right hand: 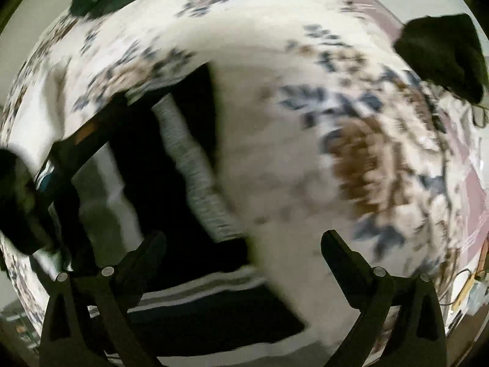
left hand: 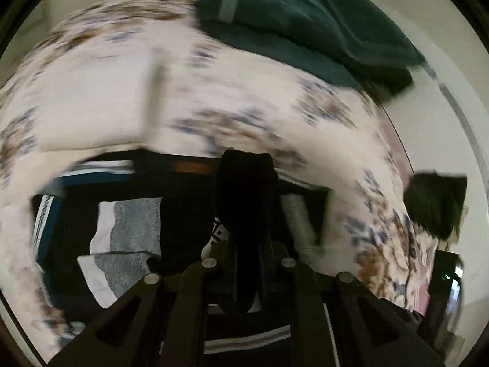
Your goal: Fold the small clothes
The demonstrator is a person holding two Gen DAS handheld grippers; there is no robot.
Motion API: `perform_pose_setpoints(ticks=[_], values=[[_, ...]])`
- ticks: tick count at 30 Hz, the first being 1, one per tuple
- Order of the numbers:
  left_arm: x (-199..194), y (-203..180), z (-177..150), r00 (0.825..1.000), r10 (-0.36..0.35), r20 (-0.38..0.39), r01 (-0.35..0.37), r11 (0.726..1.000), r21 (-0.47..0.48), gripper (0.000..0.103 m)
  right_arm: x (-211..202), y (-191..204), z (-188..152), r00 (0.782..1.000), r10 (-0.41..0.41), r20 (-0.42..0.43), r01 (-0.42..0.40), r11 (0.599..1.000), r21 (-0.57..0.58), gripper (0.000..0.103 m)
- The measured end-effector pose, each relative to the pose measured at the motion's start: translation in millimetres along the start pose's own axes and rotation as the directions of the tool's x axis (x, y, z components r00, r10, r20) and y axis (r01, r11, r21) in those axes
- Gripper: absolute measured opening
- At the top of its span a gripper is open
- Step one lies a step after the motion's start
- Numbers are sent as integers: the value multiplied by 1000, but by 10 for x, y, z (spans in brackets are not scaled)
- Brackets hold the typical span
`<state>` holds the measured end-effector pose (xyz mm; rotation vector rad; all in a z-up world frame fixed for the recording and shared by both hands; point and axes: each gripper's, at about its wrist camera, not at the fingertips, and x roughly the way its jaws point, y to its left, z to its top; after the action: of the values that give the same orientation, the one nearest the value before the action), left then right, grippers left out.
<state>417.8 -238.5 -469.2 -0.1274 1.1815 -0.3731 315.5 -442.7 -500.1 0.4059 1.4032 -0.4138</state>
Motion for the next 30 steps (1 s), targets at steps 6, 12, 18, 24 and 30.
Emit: perform_pose_setpoints(ticks=[6, 12, 18, 24, 30], values=[[383, -551, -83, 997, 75, -27, -74, 997, 38, 37, -35, -662, 214, 998, 38, -53, -38, 999, -8, 101], [130, -134, -363, 976, 218, 24, -219, 976, 18, 90, -94, -1053, 347, 954, 279, -114, -270, 959, 86, 39], [-385, 1202, -1158, 866, 499, -42, -498, 851, -164, 90, -38, -573, 632, 841, 520, -150, -506, 854, 121, 65], [-523, 2065, -1615, 822, 536, -193, -569, 763, -307, 90, 581, 319, 848, 892, 367, -264, -383, 924, -10, 60], [-640, 2407, -1484, 850, 497, -173, -521, 749, -410, 90, 371, 428, 749, 928, 329, -174, -346, 935, -81, 3]])
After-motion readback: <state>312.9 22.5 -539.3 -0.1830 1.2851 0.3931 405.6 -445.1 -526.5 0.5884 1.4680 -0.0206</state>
